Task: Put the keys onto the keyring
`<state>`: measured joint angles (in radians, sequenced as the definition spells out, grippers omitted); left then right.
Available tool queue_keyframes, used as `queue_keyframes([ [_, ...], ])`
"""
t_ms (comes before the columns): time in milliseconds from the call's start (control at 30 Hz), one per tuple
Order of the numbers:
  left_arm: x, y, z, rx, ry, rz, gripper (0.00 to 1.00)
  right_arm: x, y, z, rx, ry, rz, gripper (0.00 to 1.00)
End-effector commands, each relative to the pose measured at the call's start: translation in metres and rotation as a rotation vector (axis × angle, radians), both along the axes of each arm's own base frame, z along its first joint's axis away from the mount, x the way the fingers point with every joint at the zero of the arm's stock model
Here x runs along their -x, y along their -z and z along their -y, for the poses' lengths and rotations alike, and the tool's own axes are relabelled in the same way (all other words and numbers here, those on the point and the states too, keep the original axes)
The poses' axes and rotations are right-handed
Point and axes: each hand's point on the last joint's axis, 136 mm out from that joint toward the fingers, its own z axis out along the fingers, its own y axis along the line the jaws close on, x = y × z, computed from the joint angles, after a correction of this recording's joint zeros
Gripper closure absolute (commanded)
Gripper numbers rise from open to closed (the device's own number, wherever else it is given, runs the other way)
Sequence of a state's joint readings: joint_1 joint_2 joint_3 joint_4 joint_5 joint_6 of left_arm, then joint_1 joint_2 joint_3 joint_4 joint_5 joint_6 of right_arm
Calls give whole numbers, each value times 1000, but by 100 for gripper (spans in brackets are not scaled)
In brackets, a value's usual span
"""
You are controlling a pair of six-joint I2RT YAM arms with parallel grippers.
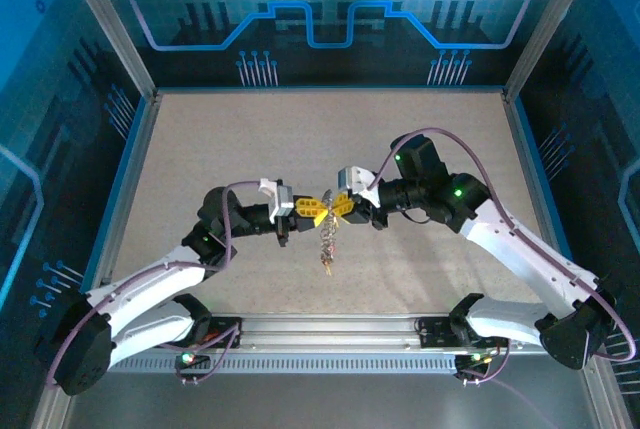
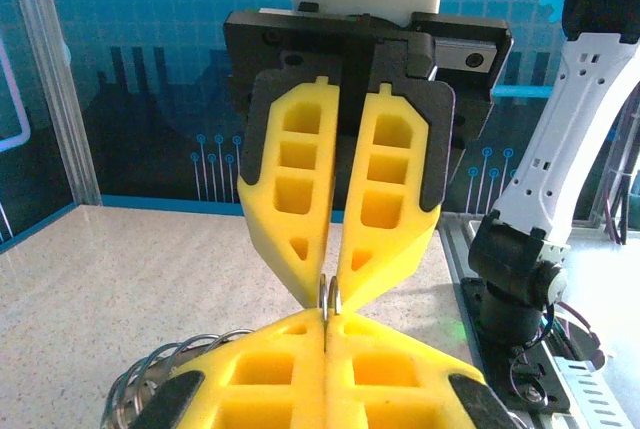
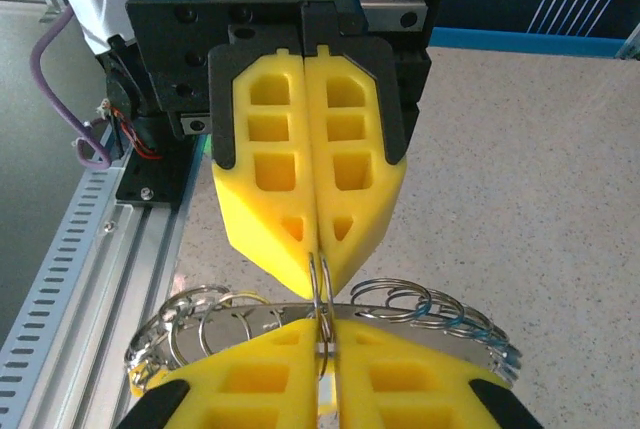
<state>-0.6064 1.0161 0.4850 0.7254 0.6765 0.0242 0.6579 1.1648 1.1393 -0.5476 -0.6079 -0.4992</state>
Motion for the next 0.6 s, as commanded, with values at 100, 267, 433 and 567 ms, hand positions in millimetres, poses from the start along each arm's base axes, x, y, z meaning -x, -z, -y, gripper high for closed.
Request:
queue_keyframes([
  [100,6,-12,0,51,17,51,100,0,-1,0,-26,-1,-21,85],
  [267,4,-16,0,68,6,59,100,-1,2,-1,-32,4,-33,83],
  [433,1,-20,2,93,10,65,100,-2,2,-4,-42,4,-44,84],
  [567,0,-17,2,90,8,63,100,-2,-1,-7,-57,-12,-49,91],
])
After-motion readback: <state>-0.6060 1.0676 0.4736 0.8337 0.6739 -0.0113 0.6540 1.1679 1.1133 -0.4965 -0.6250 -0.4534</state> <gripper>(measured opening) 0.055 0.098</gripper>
